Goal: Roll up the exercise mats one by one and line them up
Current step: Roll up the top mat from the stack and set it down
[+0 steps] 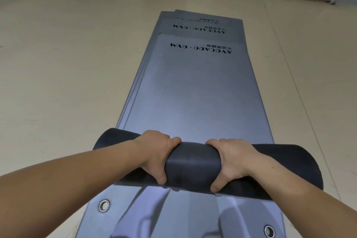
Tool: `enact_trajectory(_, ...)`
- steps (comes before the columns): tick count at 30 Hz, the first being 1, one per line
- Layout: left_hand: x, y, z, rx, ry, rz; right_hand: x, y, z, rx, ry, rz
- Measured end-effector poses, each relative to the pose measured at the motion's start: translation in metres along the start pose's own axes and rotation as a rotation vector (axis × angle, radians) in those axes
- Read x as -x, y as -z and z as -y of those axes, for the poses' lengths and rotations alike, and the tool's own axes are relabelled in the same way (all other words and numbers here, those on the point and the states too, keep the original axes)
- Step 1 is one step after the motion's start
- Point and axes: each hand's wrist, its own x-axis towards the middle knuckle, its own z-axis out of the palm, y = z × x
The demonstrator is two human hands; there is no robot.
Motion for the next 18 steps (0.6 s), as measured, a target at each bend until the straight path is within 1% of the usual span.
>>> enact_trajectory(4, 0.007, 0.009, 0.007, 0.256, 0.01, 0.258, 0.011, 0.008, 0.0, -0.269, -0.025, 0.253)
enact_trajectory(5, 0.006, 0.013, 0.007, 0.309, 0.019, 0.328, 0.013, 0.008, 0.0, -0.298, -0.015, 0.278)
enact_trajectory(6, 0.004, 0.017, 0.007, 0.35, 0.028, 0.389, 0.015, 0.01, 0.0, -0.295, 0.006, 0.268)
enact_trajectory(8, -0.004, 0.028, 0.011, 0.408, 0.035, 0.471, 0.022, 0.018, 0.009, -0.168, 0.044, 0.177)
enact_trajectory(11, -0.019, 0.036, 0.021, 0.451, 0.04, 0.52, 0.029, 0.019, 0.038, 0.041, 0.048, 0.108)
enact_trajectory(13, -0.025, 0.031, 0.025, 0.458, 0.047, 0.51, 0.021, 0.007, 0.055, 0.14, -0.004, 0.126)
enact_trajectory(15, -0.024, 0.023, 0.027, 0.433, 0.058, 0.432, 0.011, -0.002, 0.058, 0.166, -0.018, 0.129)
enact_trajectory(16, -0.02, 0.022, 0.028, 0.382, 0.071, 0.356, 0.007, 0.001, 0.054, 0.16, -0.006, 0.122)
enact_trajectory(18, -0.006, 0.025, 0.029, 0.192, 0.103, 0.128, 0.0, 0.013, 0.04, 0.129, 0.013, 0.12)
